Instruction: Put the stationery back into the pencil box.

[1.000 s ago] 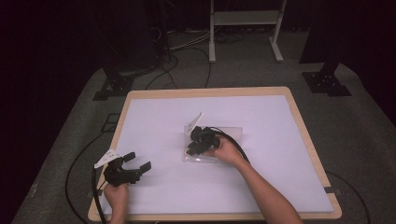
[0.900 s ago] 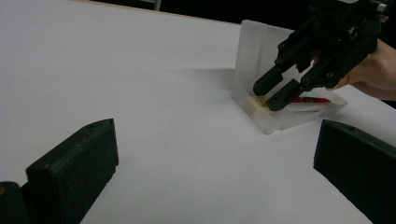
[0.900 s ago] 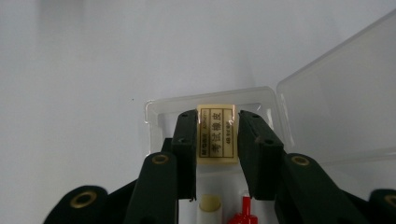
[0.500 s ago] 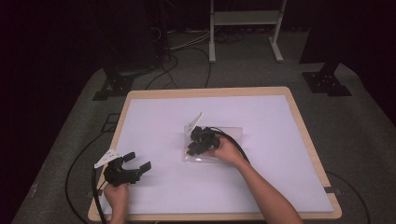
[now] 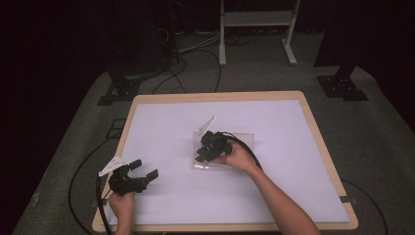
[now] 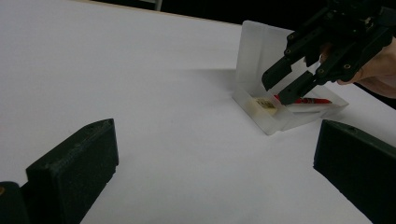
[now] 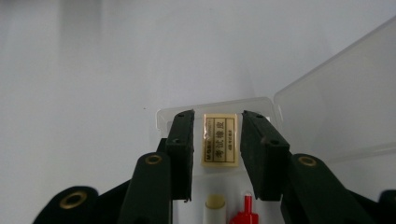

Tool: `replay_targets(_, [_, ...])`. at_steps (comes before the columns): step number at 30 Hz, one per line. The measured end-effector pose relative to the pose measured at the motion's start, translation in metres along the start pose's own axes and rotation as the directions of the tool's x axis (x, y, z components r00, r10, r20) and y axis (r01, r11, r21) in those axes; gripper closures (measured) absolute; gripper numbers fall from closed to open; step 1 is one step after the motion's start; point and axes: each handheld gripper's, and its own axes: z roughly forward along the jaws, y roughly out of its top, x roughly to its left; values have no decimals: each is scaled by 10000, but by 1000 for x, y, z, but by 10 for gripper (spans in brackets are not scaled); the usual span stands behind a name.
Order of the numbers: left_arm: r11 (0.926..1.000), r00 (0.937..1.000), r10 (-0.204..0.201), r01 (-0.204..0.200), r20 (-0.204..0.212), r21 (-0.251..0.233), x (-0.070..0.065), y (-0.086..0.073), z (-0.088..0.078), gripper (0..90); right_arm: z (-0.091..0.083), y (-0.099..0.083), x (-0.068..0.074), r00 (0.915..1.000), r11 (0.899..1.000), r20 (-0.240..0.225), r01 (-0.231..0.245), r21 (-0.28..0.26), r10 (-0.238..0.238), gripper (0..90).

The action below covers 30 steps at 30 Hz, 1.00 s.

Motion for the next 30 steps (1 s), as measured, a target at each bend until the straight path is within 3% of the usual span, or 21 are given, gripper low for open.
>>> replay_targets(16, [9999, 9999, 113, -112, -34, 76, -1, -1, 1, 0, -32, -4, 5, 9996, 9977, -213, -209, -645, 196, 511])
replay_targets(30, [9996, 9997, 242, -242, 7, 165, -1, -1, 1, 0, -60, -24, 4, 9985, 9909, -142, -545, -1228, 532, 445])
